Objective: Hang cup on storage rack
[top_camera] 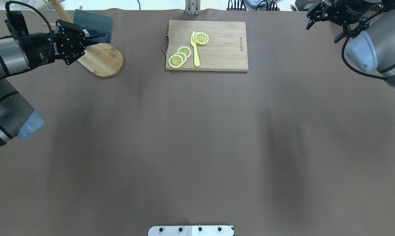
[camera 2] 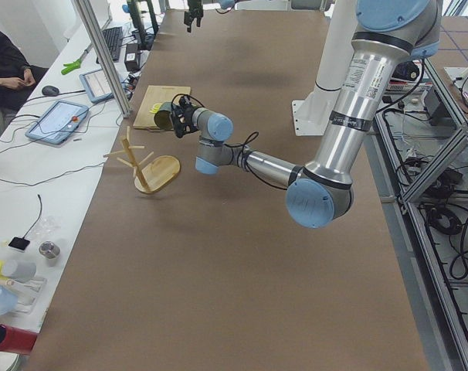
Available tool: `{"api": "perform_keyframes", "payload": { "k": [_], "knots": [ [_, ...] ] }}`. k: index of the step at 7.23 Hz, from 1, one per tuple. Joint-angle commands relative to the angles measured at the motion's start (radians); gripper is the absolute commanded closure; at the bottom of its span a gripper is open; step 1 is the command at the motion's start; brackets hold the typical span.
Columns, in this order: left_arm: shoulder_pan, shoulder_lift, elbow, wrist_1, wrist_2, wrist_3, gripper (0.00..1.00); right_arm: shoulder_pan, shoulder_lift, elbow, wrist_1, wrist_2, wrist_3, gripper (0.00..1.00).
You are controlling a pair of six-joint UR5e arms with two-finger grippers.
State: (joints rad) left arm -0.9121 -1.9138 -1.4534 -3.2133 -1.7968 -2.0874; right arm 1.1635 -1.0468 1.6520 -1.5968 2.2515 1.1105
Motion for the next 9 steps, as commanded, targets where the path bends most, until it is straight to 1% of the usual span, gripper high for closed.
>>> {"api": "perform_keyframes", "payload": {
  "k": [1, 2, 3, 4, 5, 6, 7, 9],
  "knots": [
    [0.002, -0.077, 0.071, -0.065, 0.043, -0.063, 1.00, -0.001, 0.001, 0.000, 0.000, -0.001, -0.001, 0.00],
    [0.002, -0.108, 0.086, -0.065, 0.069, -0.065, 1.00, -0.001, 0.001, 0.002, 0.000, -0.001, 0.000, 0.00],
    [0.002, -0.113, 0.094, -0.075, 0.085, -0.065, 1.00, -0.001, 0.001, 0.002, 0.000, -0.001, -0.001, 0.00],
    [0.004, -0.117, 0.128, -0.139, 0.120, -0.089, 1.00, -0.001, -0.001, 0.002, 0.000, -0.003, -0.001, 0.00],
    [0.006, -0.137, 0.183, -0.221, 0.188, -0.158, 1.00, -0.001, -0.001, 0.002, 0.000, -0.001, -0.001, 0.00],
    [0.006, -0.136, 0.218, -0.268, 0.201, -0.163, 1.00, -0.001, -0.001, 0.002, 0.000, -0.001, -0.001, 0.00],
    [0.006, -0.136, 0.222, -0.270, 0.229, -0.164, 1.00, -0.001, -0.001, 0.002, 0.000, -0.001, -0.001, 0.00],
    [0.007, -0.157, 0.244, -0.283, 0.243, -0.163, 1.00, -0.001, 0.001, 0.002, 0.000, -0.001, -0.001, 0.00]
  ]
}}
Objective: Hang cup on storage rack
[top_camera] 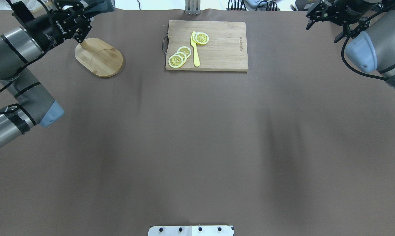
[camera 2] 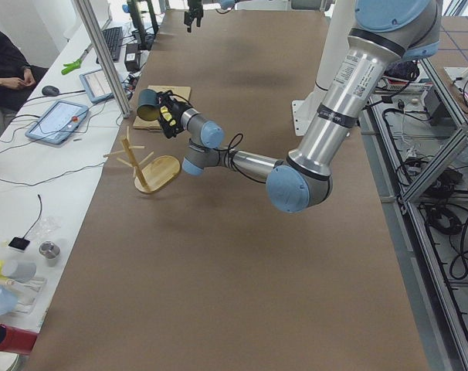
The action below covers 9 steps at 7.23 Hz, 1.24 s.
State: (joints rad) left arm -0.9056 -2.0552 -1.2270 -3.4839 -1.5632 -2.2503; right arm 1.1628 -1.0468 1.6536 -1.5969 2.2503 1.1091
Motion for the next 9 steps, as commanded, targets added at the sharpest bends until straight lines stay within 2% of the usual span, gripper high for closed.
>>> {"api": "perform_keyframes", "payload": {
  "k": [1, 3, 5, 7, 9],
  "knots": [
    [0.002, -0.052, 0.058, -0.048, 0.009, 0.000, 1.00, 0.000, 0.001, 0.000, 0.000, 0.000, 0.000, 0.00],
    [0.002, -0.079, 0.099, -0.069, 0.009, -0.002, 1.00, 0.000, 0.001, 0.000, 0.000, 0.000, 0.000, 0.00],
    [0.001, -0.069, 0.141, -0.067, 0.050, -0.024, 1.00, 0.000, 0.001, 0.000, 0.000, 0.000, 0.000, 0.00],
    [0.001, -0.071, 0.144, -0.067, 0.055, -0.032, 1.00, 0.000, 0.001, 0.002, 0.000, 0.000, 0.000, 0.00],
    [0.002, -0.077, 0.162, -0.064, 0.103, -0.057, 1.00, 0.000, 0.002, 0.003, 0.000, -0.002, 0.000, 0.00]
  ]
}}
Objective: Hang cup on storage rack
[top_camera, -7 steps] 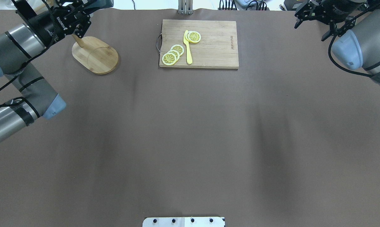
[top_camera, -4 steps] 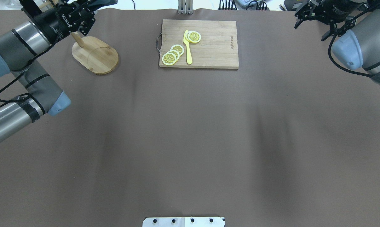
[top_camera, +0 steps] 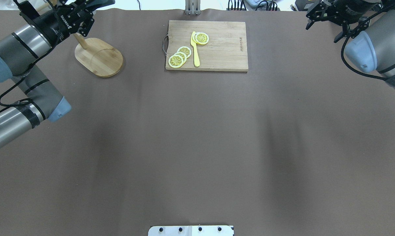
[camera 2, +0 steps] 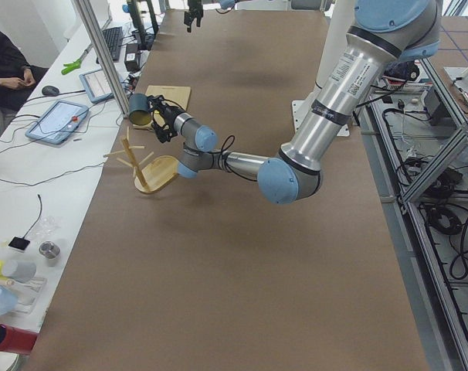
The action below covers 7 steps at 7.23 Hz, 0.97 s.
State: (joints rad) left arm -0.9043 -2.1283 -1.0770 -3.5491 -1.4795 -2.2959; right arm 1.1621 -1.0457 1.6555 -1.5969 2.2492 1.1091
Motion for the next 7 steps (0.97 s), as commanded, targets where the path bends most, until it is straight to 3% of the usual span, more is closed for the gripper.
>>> {"api": "perform_keyframes", "payload": {
  "k": [1, 7],
  "knots": [
    [-0.001, -0.007, 0.015, 0.004, 0.021, -0.010, 1.00, 0.001, 0.001, 0.001, 0.000, 0.000, 0.000, 0.00],
    [-0.011, -0.064, 0.089, 0.035, 0.050, -0.010, 1.00, 0.001, 0.001, 0.001, 0.000, -0.002, 0.000, 0.00]
  ]
}}
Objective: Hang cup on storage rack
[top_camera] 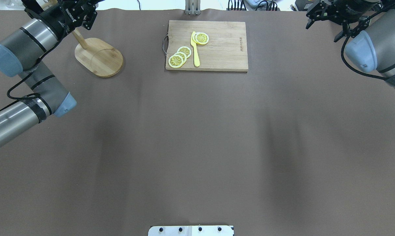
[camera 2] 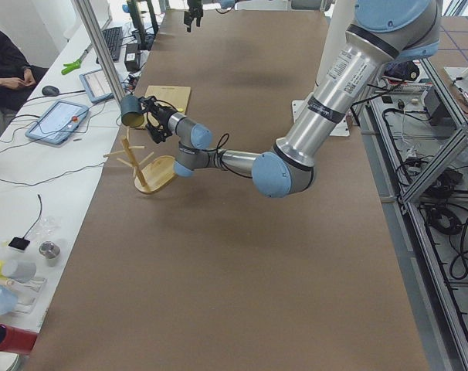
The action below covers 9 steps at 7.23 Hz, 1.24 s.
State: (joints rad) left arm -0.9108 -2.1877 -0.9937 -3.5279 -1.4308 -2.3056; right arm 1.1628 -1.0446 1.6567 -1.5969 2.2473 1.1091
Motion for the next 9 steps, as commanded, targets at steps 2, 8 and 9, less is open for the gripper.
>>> {"api": "perform_keyframes", "payload": {
  "k": [2, 8, 9],
  "knots": [
    [-0.017, -0.004, 0.015, 0.015, 0.000, -0.003, 1.00, 0.000, 0.000, 0.000, 0.000, 0.000, 0.000, 0.00],
    [-0.033, 0.000, 0.027, 0.015, -0.002, -0.035, 1.00, -0.002, 0.000, 0.008, 0.000, -0.002, 0.000, 0.00],
    [-0.034, 0.006, 0.027, 0.015, -0.008, -0.035, 1.00, -0.002, 0.000, 0.008, 0.000, -0.002, 0.002, 0.00]
  ]
}}
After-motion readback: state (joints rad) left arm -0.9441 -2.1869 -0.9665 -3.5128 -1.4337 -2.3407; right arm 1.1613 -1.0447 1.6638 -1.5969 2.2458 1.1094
